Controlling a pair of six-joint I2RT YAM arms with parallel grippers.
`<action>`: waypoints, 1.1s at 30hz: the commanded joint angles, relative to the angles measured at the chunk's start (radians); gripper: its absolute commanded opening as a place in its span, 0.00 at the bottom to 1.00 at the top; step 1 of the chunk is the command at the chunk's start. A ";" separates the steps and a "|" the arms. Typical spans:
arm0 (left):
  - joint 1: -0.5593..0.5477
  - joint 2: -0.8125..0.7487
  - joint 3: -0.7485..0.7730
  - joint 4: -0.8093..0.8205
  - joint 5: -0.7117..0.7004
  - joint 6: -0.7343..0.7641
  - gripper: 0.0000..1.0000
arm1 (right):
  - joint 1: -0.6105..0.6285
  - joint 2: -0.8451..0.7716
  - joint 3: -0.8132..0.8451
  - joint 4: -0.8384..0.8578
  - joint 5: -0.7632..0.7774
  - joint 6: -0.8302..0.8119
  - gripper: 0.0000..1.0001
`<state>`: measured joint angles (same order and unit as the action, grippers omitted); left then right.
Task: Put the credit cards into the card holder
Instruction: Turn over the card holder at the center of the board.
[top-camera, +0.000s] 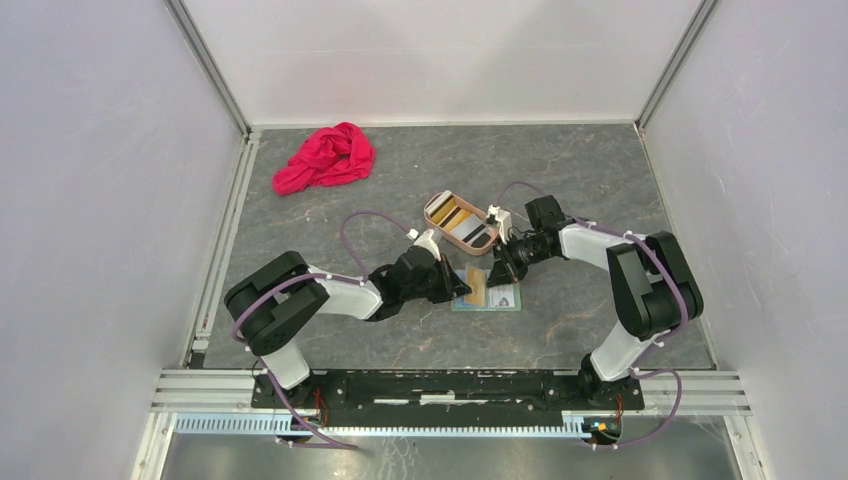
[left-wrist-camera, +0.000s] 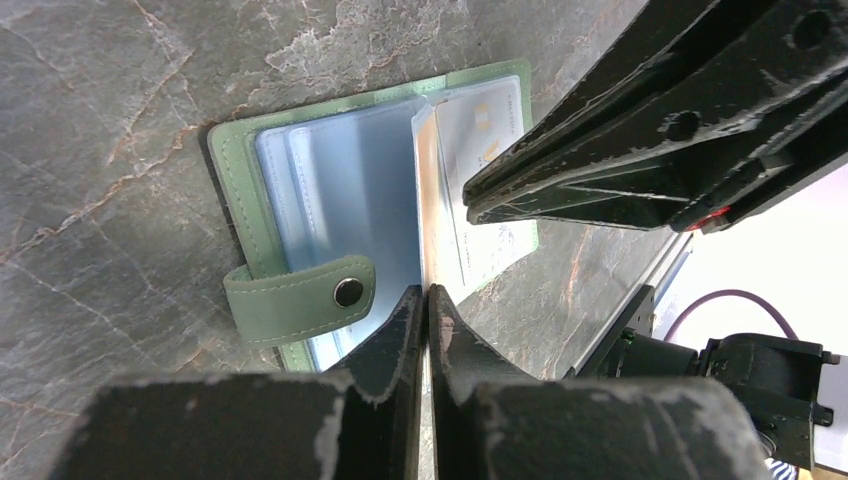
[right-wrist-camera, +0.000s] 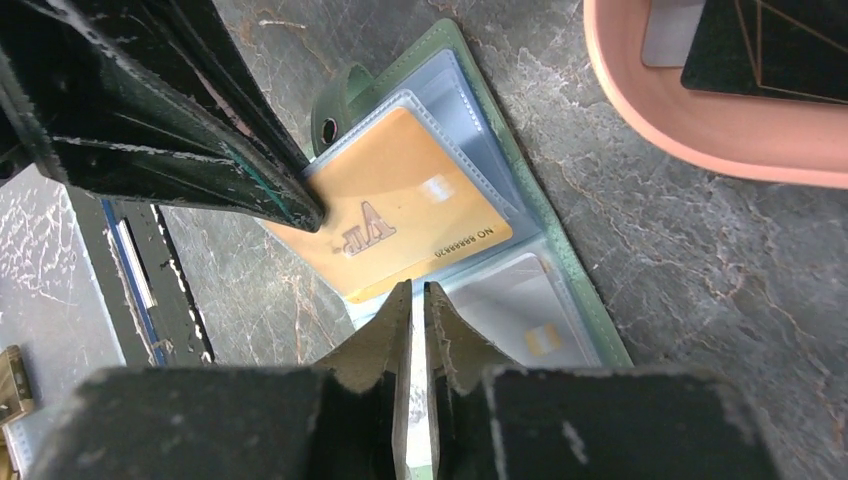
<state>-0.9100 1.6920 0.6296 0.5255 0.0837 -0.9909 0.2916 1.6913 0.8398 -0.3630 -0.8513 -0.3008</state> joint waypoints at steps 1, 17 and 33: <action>0.003 0.007 0.037 0.005 -0.008 0.052 0.08 | -0.028 -0.062 0.044 -0.047 0.011 -0.077 0.16; 0.000 0.018 0.075 0.070 0.080 0.042 0.27 | -0.088 0.015 0.022 -0.021 -0.036 -0.031 0.03; -0.026 0.103 0.129 0.196 0.170 0.005 0.40 | -0.117 0.017 0.022 -0.024 -0.066 -0.031 0.03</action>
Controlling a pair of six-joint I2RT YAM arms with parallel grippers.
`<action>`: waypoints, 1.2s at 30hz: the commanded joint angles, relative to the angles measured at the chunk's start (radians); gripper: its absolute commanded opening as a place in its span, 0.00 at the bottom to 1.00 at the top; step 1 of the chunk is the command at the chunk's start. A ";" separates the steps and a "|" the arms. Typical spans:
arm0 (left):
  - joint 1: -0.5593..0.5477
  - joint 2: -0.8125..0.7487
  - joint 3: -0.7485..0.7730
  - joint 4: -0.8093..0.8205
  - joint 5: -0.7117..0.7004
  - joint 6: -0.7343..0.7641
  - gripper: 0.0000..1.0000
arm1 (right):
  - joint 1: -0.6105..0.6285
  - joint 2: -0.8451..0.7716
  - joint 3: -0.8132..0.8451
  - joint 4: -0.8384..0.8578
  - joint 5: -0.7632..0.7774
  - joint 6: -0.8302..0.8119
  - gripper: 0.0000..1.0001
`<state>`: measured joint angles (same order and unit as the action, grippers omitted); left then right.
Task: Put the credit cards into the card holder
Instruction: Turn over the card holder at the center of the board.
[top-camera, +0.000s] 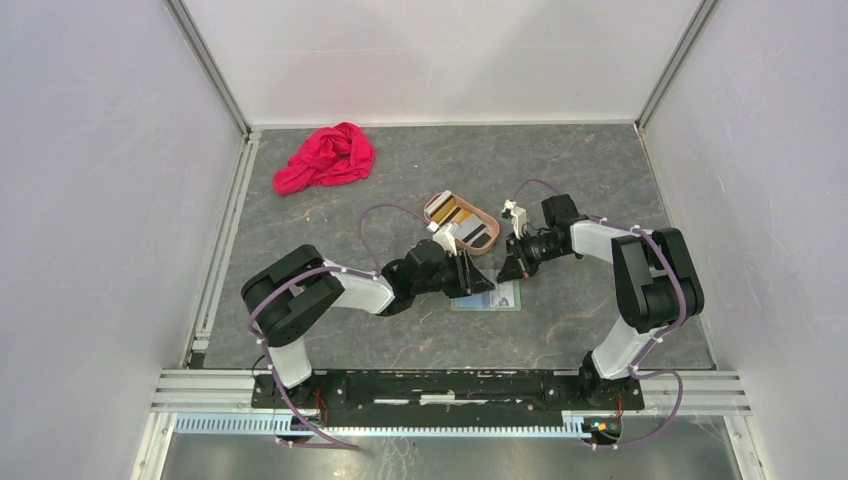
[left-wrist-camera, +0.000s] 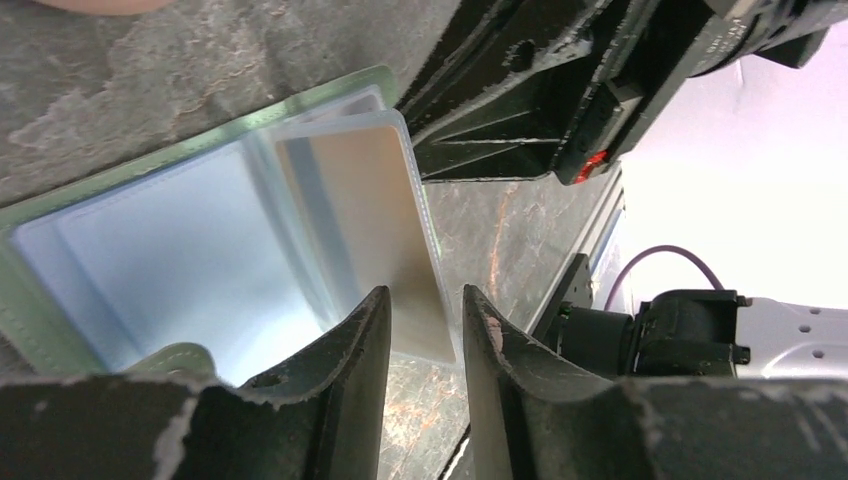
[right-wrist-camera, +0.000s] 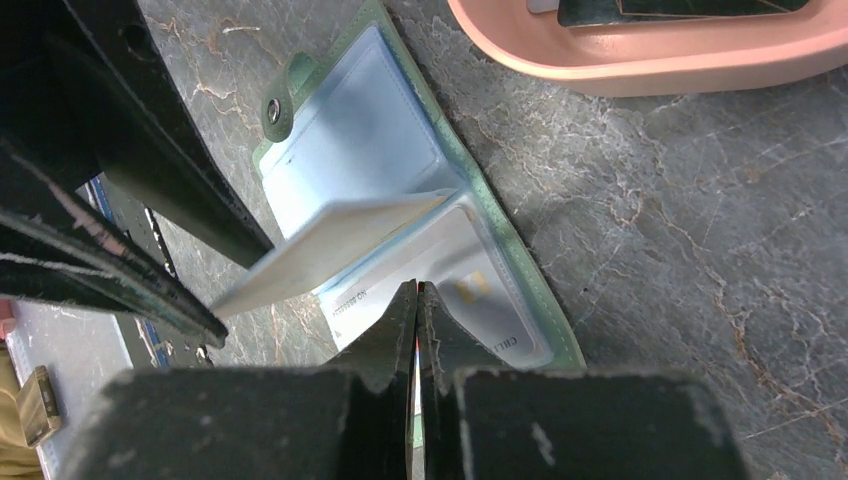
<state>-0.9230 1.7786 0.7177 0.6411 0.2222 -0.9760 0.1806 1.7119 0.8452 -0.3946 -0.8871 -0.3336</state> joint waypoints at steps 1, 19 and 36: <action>-0.015 0.018 0.044 0.082 0.033 -0.010 0.41 | -0.007 -0.005 0.017 0.007 -0.030 0.002 0.03; -0.019 -0.011 0.009 0.104 0.004 0.008 0.44 | -0.029 -0.011 0.028 -0.006 -0.017 -0.014 0.03; -0.015 -0.456 -0.102 -0.107 -0.355 0.454 0.64 | -0.135 -0.288 -0.021 0.030 -0.037 -0.170 0.15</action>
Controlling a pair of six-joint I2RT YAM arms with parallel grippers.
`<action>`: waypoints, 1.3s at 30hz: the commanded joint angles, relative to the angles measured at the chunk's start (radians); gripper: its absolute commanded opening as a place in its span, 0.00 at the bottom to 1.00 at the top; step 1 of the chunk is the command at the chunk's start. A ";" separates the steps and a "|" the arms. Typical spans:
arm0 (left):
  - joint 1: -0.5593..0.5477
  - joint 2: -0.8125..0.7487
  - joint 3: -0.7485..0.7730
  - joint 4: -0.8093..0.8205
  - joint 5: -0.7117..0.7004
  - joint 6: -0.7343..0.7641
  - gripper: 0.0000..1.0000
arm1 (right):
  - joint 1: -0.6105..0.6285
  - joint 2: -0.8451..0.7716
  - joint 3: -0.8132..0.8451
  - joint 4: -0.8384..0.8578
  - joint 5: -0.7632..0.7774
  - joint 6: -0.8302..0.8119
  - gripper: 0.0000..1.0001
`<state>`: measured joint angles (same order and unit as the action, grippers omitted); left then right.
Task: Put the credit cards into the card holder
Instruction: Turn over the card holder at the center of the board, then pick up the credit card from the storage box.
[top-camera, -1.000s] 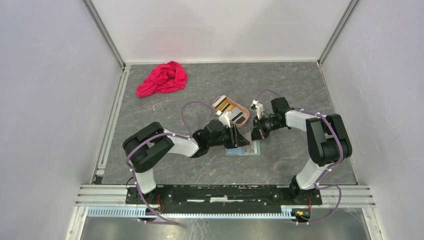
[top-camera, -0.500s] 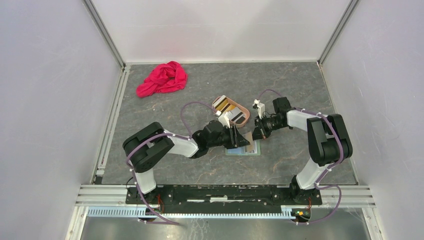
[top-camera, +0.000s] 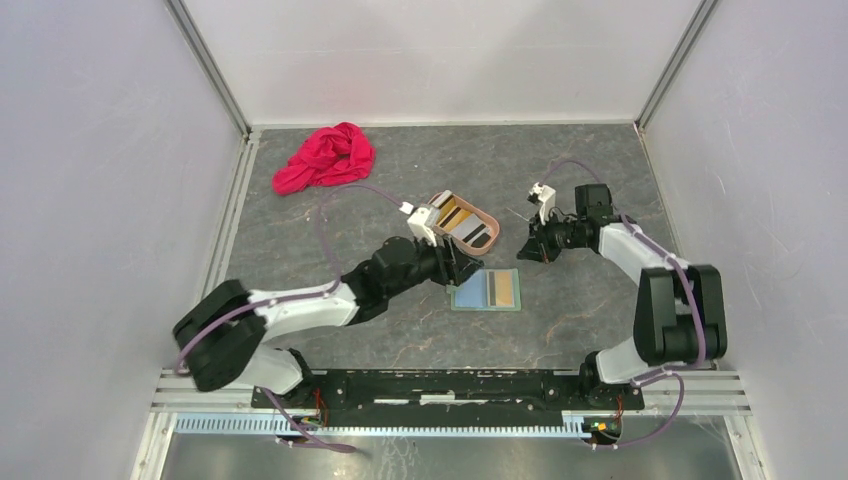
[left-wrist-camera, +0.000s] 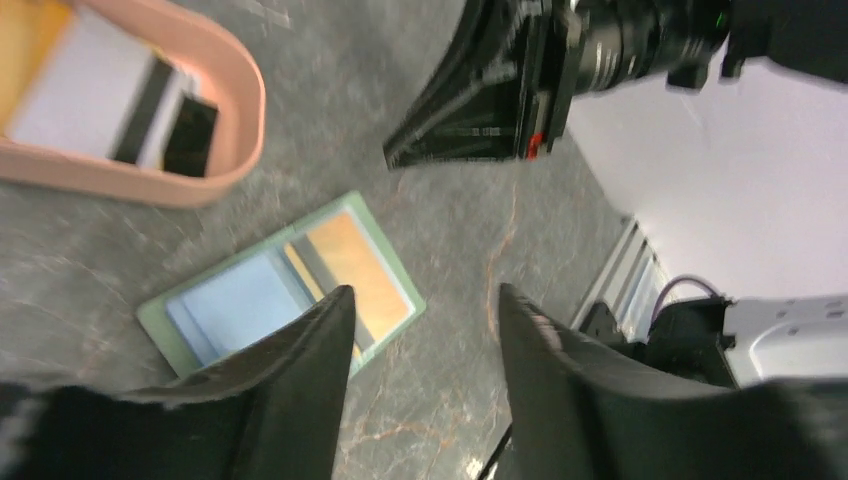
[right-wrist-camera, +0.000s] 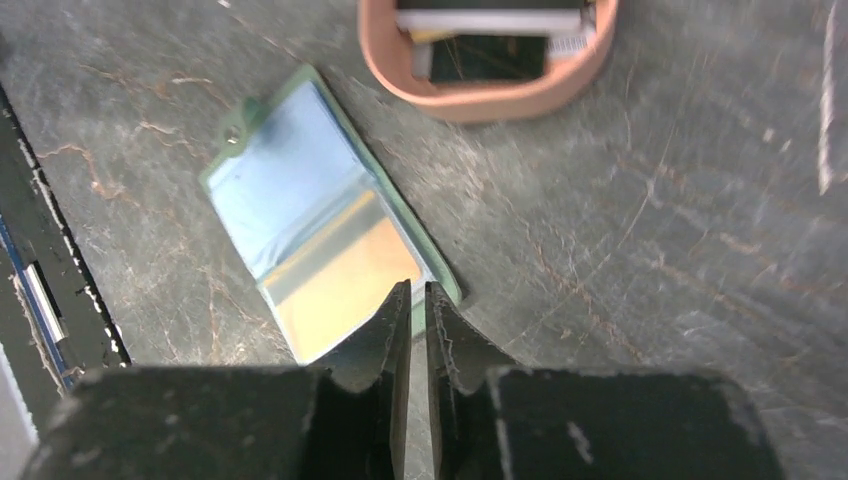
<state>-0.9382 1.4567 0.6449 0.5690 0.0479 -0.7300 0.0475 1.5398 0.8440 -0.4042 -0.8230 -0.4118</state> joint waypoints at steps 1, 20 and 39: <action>0.004 -0.161 -0.045 -0.023 -0.202 0.212 0.79 | -0.002 -0.137 -0.031 0.051 -0.139 -0.103 0.17; 0.275 0.212 0.823 -0.939 -0.163 0.604 0.93 | 0.060 -0.173 0.176 -0.137 -0.234 -0.324 0.25; 0.285 0.472 0.958 -0.759 -0.162 1.047 1.00 | 0.021 -0.140 0.069 -0.028 -0.152 -0.295 0.26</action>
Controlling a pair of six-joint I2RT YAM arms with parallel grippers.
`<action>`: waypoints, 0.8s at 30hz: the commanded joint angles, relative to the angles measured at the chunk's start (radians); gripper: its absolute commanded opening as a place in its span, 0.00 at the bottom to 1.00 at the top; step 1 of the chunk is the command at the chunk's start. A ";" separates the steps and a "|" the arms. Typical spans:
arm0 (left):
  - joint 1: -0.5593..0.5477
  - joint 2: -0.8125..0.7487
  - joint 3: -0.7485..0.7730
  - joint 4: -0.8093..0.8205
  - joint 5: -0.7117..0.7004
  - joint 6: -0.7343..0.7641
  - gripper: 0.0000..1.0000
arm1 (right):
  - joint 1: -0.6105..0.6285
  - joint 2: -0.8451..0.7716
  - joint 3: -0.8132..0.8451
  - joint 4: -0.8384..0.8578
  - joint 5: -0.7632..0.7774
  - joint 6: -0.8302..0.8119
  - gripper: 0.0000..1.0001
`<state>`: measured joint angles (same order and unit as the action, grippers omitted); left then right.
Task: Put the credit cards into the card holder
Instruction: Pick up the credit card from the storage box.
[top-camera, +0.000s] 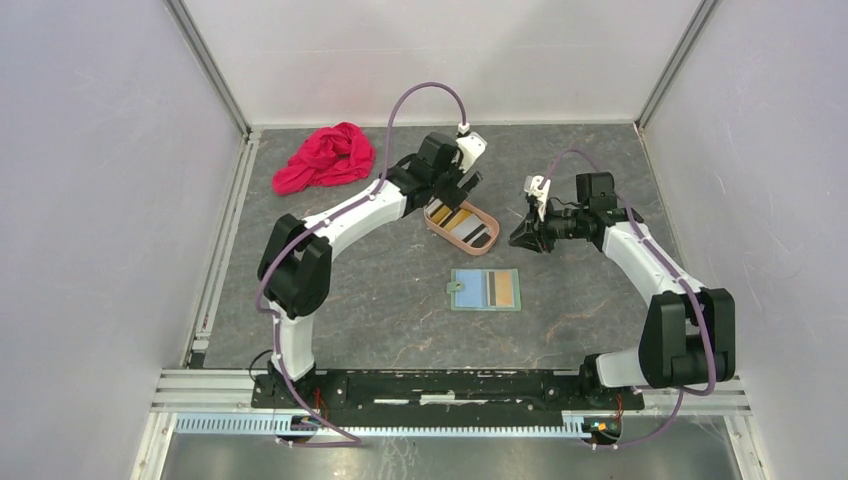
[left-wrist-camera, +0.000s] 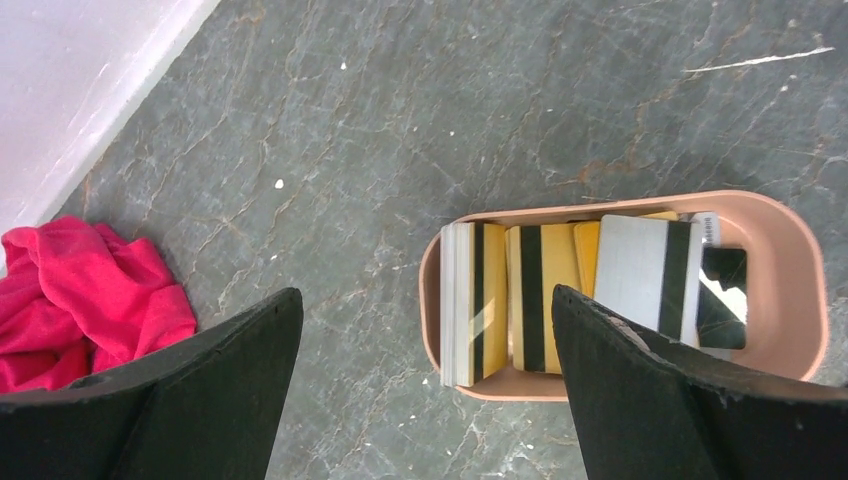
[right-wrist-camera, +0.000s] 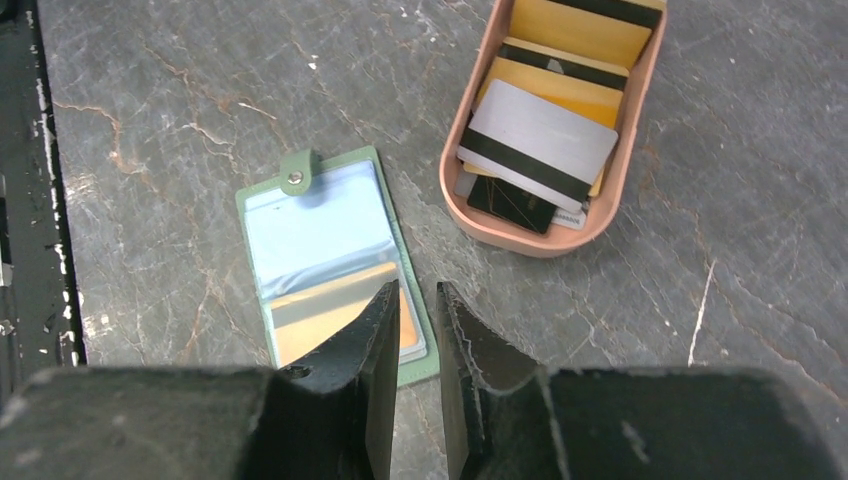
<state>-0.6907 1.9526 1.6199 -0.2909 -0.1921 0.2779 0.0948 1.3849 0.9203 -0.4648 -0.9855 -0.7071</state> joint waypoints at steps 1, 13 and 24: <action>0.047 -0.020 -0.020 0.116 0.090 0.031 1.00 | -0.031 0.018 -0.008 0.035 0.015 0.000 0.26; 0.102 0.200 0.414 -0.238 0.143 0.013 0.96 | -0.068 0.104 0.032 -0.020 0.041 -0.045 0.26; 0.051 0.164 0.212 -0.177 0.142 0.065 0.93 | -0.081 0.164 0.043 -0.042 0.005 -0.054 0.26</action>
<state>-0.6250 2.1384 1.8233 -0.4759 -0.0505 0.2852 0.0174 1.5402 0.9245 -0.4992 -0.9459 -0.7376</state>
